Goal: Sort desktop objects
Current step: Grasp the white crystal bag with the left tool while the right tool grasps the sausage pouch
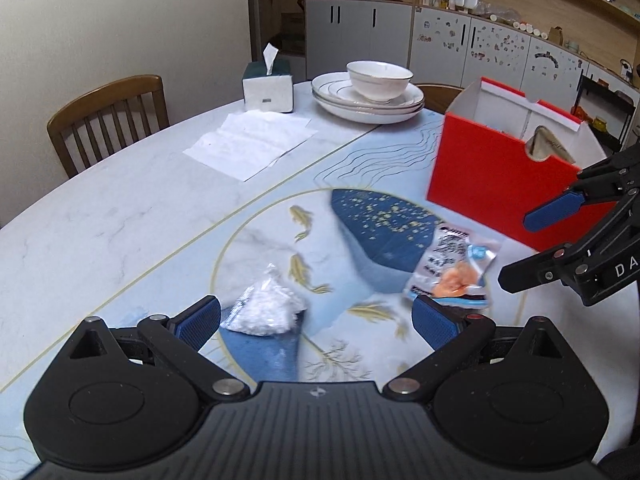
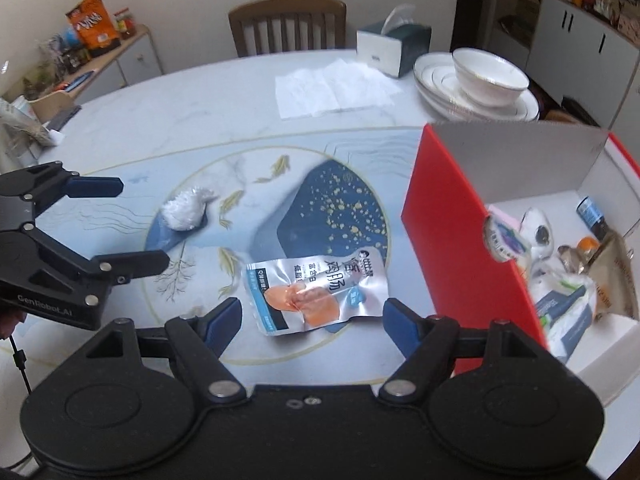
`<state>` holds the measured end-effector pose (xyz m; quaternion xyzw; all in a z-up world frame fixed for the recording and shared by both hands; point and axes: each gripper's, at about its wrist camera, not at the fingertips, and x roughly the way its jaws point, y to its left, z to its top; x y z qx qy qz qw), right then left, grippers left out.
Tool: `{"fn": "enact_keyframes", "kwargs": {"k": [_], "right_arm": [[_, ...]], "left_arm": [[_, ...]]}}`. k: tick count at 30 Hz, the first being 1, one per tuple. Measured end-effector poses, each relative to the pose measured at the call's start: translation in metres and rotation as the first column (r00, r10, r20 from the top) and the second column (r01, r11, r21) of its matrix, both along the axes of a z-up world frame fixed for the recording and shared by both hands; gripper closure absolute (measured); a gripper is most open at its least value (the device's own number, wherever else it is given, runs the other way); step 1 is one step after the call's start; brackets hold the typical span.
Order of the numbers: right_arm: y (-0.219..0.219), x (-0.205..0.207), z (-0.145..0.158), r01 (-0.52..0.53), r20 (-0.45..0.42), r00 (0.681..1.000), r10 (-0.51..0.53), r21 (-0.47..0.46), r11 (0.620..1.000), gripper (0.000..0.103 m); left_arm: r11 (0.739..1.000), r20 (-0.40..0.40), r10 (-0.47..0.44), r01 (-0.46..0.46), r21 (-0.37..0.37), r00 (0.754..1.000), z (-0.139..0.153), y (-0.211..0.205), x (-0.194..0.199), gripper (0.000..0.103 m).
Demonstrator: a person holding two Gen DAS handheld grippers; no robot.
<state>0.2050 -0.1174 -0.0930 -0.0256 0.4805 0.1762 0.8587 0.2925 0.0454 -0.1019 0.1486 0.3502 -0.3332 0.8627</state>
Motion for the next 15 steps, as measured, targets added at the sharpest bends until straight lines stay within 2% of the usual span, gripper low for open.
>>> {"fn": "enact_keyframes", "kwargs": {"k": [8, 15], "right_arm": [[0.006, 0.023, -0.021, 0.083, -0.109, 0.991, -0.082, 0.004, 0.997, 0.026], [0.004, 0.048, -0.042, 0.175, -0.251, 0.954, -0.164, 0.019, 0.984, 0.026]], "left_arm": [[1.0, -0.021, -0.003, 0.003, -0.006, 1.0, -0.012, 0.01, 0.023, 0.001], [1.0, -0.043, -0.004, 0.004, -0.008, 0.999, -0.018, 0.013, 0.035, 0.001]]}}
